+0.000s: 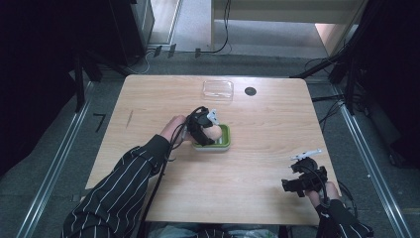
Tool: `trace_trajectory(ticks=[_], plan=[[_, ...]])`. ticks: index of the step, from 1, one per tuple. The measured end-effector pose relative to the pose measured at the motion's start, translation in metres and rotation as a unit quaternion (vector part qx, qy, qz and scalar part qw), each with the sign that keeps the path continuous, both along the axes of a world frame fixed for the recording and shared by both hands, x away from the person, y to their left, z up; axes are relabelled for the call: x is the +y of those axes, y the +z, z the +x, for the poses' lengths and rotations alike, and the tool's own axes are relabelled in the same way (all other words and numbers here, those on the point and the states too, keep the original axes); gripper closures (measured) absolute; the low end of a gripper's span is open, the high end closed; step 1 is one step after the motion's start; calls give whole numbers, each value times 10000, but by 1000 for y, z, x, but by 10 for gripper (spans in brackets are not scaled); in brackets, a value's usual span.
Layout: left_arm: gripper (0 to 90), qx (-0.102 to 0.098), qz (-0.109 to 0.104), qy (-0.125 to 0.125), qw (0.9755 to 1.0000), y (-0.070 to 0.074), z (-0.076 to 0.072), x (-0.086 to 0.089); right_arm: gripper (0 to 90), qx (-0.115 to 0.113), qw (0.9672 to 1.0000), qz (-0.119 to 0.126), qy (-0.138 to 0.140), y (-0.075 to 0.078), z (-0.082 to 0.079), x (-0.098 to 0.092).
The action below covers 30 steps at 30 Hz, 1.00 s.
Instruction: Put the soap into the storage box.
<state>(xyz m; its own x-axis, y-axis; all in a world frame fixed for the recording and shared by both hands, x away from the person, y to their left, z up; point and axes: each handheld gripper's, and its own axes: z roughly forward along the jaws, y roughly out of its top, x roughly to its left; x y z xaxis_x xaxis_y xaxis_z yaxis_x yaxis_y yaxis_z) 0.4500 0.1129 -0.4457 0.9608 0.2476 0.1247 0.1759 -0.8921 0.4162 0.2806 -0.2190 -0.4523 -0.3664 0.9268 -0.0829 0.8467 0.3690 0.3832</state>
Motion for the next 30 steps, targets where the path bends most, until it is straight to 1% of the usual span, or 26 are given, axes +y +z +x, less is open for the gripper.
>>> trace_trajectory(ticks=[4,6,7,8,9,13,16,19,20,21,23,24,26,28,30], plan=[[328,28,-30,-21,10000,0,1,1,142,14,10000,-16,7,0,0,0],[330,-10,-64,-34,10000,1,1,1,142,10,10000,-15,8,0,0,0],[324,-29,-116,-28,9999,2,0,2,142,9,10000,-19,6,0,0,0],[322,-75,-139,-9,9999,3,0,2,142,14,10000,-20,12,0,0,0],[323,-77,-125,-21,9999,4,0,2,142,14,10000,-19,12,0,0,0],[302,-74,-208,-5,9998,7,0,5,142,12,10000,-20,4,0,0,0],[272,-78,-230,31,9997,10,-1,6,142,8,10000,-9,-16,1,0,0],[214,-65,-226,118,9997,14,-3,5,142,11,10000,-1,-20,1,0,-1],[193,-112,-232,164,9995,16,-4,5,142,14,10000,-2,-16,1,0,-1],[178,-108,-234,172,9995,17,-4,5,142,16,10000,-3,-16,1,0,-1],[144,-101,-277,240,9993,20,-6,6,142,2,10000,0,-1,1,0,-1],[134,-79,-277,260,9992,22,-7,8,142,6,10000,-3,-6,1,0,-1],[131,-149,-293,322,9989,25,-9,10,142,3,10000,-2,-13,1,0,-2],[107,-98,-329,391,9986,27,-11,13,142,-6,10000,17,0,0,0,-2],[99,-152,-331,467,9982,29,-13,17,142,-5,10000,16,-13,1,0,-2]])
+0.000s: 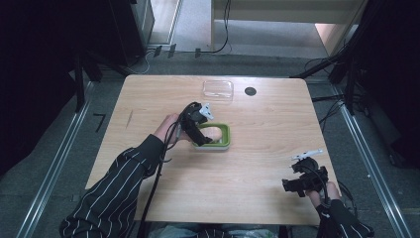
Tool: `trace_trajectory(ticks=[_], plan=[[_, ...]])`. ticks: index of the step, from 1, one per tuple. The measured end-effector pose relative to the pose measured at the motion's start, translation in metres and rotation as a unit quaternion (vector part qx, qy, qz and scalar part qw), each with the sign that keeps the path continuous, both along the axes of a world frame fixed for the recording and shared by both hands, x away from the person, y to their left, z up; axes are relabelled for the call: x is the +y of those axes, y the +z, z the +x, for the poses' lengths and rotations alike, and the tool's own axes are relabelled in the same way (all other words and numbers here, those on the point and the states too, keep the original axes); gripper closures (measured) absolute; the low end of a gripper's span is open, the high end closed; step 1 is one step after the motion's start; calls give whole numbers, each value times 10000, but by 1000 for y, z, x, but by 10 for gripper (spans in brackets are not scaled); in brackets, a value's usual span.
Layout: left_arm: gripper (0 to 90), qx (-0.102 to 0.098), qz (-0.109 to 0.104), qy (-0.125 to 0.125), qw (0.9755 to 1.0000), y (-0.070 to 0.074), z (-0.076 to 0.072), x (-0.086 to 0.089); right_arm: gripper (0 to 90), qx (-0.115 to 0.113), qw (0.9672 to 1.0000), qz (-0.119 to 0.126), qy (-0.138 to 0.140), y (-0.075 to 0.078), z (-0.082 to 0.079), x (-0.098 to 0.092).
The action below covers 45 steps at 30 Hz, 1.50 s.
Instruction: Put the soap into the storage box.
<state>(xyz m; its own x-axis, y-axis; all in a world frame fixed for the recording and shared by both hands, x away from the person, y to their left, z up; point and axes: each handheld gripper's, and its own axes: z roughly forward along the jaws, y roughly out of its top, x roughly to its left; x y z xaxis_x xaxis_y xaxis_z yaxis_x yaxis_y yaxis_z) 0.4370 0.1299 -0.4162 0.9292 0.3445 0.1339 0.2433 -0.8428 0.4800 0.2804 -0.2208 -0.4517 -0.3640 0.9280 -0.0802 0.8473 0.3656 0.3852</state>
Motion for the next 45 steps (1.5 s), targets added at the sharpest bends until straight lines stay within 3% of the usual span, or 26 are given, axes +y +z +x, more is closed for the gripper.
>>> trace_trajectory(ticks=[10,17,25,36,45], plan=[[48,-53,-39,376,9993,12,-18,25,142,2,10000,-9,11,1,0,0],[42,-94,129,596,9981,15,-38,40,142,4,10000,9,1,1,-1,1],[41,-72,241,959,9951,11,-54,61,142,3,10000,1,5,1,-1,1],[40,-34,385,1133,9928,4,-78,81,142,-1,10000,7,2,1,-1,0],[40,103,318,1417,9894,0,-100,101,142,2,10000,-1,-5,1,-2,0]])
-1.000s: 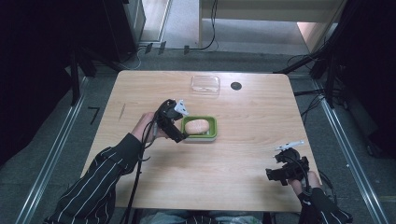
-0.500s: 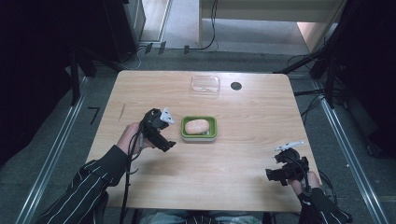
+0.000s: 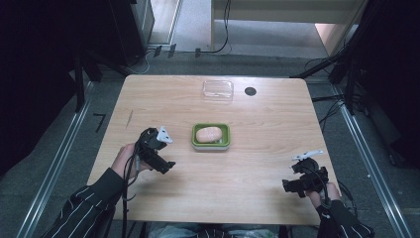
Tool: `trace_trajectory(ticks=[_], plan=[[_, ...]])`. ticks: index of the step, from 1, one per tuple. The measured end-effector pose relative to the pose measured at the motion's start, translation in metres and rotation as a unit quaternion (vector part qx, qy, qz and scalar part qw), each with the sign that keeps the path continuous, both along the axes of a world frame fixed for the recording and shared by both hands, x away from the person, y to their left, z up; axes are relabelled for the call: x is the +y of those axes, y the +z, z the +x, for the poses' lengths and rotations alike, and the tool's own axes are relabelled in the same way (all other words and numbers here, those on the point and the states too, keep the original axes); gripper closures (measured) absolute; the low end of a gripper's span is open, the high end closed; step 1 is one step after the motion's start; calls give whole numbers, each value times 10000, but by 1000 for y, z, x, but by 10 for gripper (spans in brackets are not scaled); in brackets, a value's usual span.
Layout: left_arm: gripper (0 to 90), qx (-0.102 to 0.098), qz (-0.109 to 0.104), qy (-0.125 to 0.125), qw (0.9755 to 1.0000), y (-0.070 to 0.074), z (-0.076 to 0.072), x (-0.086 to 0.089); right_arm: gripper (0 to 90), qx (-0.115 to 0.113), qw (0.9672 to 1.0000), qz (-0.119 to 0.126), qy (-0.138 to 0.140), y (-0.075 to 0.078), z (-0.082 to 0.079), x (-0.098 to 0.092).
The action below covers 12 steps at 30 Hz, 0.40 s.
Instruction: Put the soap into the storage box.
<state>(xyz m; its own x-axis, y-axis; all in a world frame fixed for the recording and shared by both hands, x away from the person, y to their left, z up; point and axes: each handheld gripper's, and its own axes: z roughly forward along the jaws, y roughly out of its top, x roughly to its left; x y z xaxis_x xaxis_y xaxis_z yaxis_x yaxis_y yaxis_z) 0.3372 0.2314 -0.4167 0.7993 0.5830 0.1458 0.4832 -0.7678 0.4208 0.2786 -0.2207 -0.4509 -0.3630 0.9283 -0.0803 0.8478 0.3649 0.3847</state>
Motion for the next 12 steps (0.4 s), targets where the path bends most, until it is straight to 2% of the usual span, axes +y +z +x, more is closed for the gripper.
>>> trace_trajectory(ticks=[7,12], plan=[[40,82,51,158,9998,-4,-11,13,142,-9,10000,8,18,0,0,0],[40,126,82,240,9996,-6,-11,17,142,-10,10000,-10,56,0,0,0]])
